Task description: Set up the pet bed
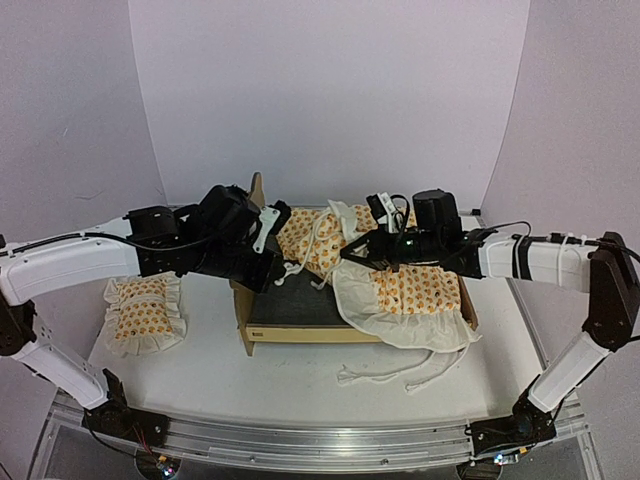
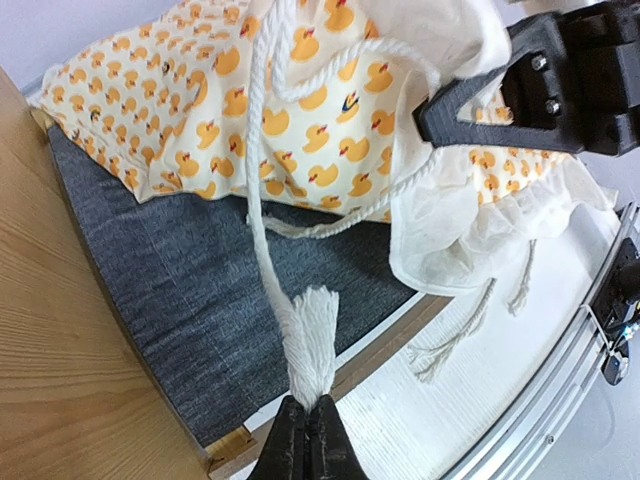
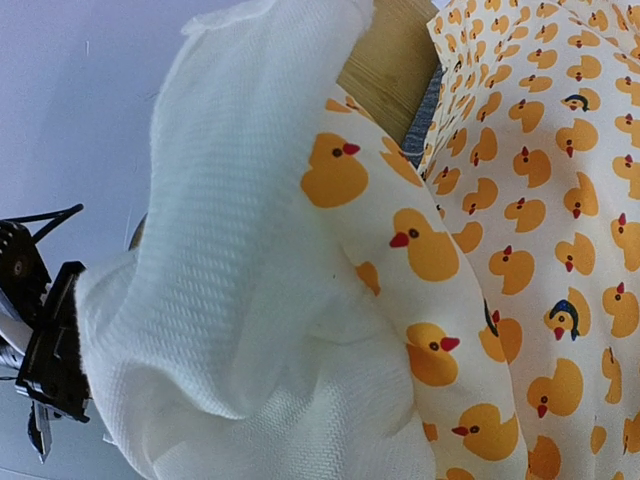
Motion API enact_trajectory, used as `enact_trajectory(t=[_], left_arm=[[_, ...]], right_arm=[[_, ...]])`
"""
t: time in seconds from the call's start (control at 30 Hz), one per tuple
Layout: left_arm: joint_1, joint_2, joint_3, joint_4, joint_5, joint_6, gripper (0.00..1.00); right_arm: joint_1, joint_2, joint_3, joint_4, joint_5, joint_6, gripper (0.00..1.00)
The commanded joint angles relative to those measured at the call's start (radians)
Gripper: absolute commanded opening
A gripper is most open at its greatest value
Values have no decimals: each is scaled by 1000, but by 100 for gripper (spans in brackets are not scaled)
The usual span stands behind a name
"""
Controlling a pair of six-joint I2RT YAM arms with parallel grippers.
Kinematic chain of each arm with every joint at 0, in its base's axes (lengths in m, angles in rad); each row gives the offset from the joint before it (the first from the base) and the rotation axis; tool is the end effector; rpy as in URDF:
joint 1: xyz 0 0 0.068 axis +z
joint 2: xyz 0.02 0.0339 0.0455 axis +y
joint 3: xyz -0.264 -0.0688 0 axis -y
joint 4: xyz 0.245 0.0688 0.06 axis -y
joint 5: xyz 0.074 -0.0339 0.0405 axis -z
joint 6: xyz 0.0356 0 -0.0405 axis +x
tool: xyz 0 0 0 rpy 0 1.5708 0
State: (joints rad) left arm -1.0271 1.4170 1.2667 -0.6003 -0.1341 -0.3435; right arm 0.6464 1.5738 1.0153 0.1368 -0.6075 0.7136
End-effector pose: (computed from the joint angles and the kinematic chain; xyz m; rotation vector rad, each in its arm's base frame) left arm 0.1648 -0.2634 0.3225 0.7303 2.2596 -0.5297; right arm 0.2708 0.2298 0.2563 -0.3699 2.1998 1.4228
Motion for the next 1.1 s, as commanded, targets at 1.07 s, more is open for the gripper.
enact_trajectory(t=[1.07], left_arm=[[4, -388, -118, 264, 93, 217, 0]], right_arm=[[128, 89, 246, 31, -248, 183, 0]])
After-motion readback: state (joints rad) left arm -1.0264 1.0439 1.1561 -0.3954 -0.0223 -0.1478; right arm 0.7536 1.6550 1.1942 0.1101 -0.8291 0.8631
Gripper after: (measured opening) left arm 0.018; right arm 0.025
